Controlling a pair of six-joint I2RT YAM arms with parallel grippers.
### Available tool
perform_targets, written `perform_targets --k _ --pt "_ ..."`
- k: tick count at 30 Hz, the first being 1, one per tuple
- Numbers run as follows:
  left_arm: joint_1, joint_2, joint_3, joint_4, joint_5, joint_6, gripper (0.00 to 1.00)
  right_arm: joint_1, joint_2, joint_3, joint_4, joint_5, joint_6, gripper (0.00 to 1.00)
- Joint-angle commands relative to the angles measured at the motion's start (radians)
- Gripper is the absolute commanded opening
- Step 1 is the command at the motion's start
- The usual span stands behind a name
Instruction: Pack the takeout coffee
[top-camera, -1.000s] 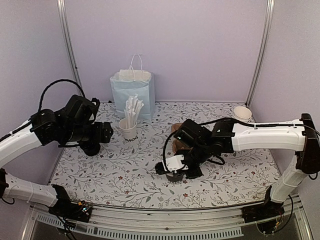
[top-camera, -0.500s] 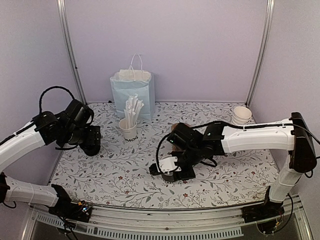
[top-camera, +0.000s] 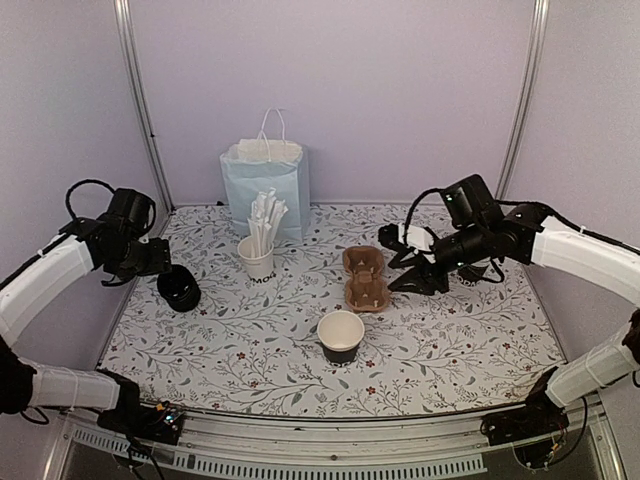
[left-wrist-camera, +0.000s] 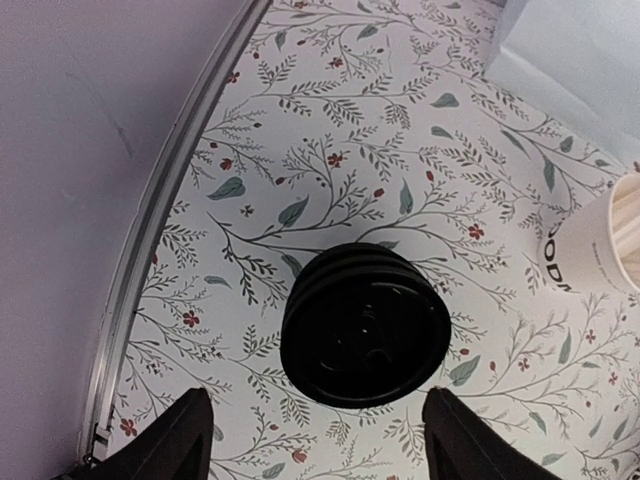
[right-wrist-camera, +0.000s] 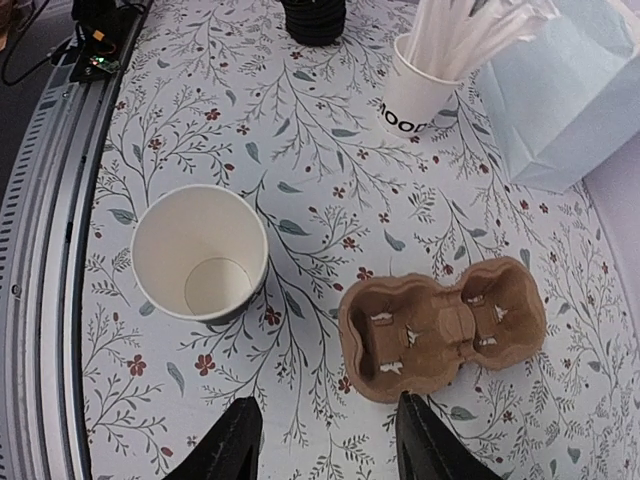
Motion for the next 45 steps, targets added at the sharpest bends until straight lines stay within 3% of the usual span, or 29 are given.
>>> perform_targets --k 1,4,6,31,38,45 --pt "0.078 0.03 -0.045 0.113 0.06 0.113 0.7 -0.122 -0.117 -0.218 0.156 -0.103 0.069 0.48" --pt "0.097 0.065 -0.077 0.148 0.064 0.127 0.61 -0.208 -0.209 -0.385 0.308 -0.158 0.127 0.47" --pt "0.102 0.078 -0.101 0.173 0.053 0.142 0.56 -0.228 -0.246 -0.41 0.332 -0.114 0.122 0.47" --pt "0.127 0.208 -0.085 0.239 0.035 0.181 0.25 -0.263 -0.171 -0.382 0.328 -0.113 0.117 0.48" --pt "0.127 0.198 -0.088 0.239 0.028 0.18 0.09 -0.263 -0.154 -0.38 0.323 -0.113 0.106 0.48" --pt "0.124 0.161 -0.081 0.223 0.022 0.173 0.04 -0.263 -0.141 -0.375 0.318 -0.112 0.104 0.48"
